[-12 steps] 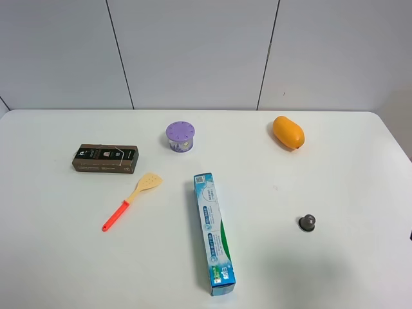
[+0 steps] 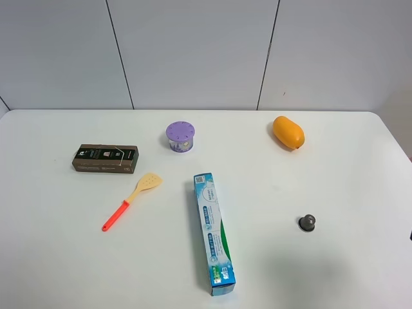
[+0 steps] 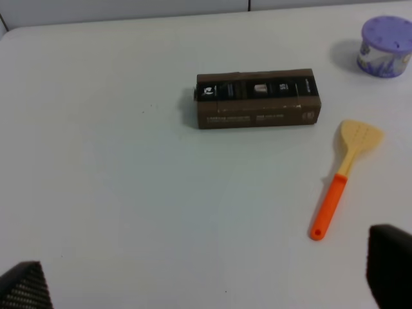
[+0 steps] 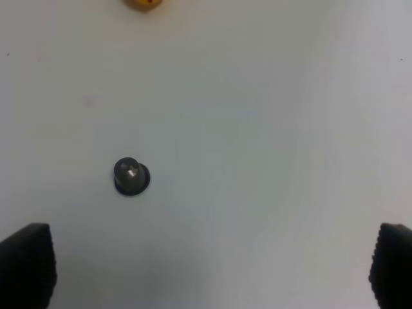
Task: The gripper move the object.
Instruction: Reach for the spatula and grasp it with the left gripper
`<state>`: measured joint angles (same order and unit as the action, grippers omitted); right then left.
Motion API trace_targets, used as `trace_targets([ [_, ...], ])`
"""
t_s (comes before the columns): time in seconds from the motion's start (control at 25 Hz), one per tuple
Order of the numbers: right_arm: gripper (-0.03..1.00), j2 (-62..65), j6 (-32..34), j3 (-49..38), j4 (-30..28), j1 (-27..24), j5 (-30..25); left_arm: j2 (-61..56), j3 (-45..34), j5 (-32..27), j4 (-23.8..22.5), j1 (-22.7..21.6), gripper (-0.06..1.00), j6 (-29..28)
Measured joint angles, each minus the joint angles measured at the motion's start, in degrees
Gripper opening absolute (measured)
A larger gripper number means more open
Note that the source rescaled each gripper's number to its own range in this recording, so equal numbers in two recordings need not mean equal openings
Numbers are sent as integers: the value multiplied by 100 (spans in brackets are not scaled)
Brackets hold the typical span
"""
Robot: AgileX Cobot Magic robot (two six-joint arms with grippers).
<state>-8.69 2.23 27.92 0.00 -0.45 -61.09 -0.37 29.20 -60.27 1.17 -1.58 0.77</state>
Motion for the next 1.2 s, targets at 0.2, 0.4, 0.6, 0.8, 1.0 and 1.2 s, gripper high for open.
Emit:
trace_targets([
  [0.2,100,0,0,0,0,0,0,0,0,0,0,0,100,0],
  [0.4,100,0,0,0,0,0,0,0,0,0,0,0,100,0],
  [0.6,100,0,0,0,0,0,0,0,0,0,0,0,100,0],
  [0.8,100,0,0,0,0,0,0,0,0,0,0,0,100,0],
  [1.0,100,0,0,0,0,0,0,0,0,0,0,0,100,0],
  [1.2,100,0,0,0,0,0,0,0,0,0,0,0,100,0],
])
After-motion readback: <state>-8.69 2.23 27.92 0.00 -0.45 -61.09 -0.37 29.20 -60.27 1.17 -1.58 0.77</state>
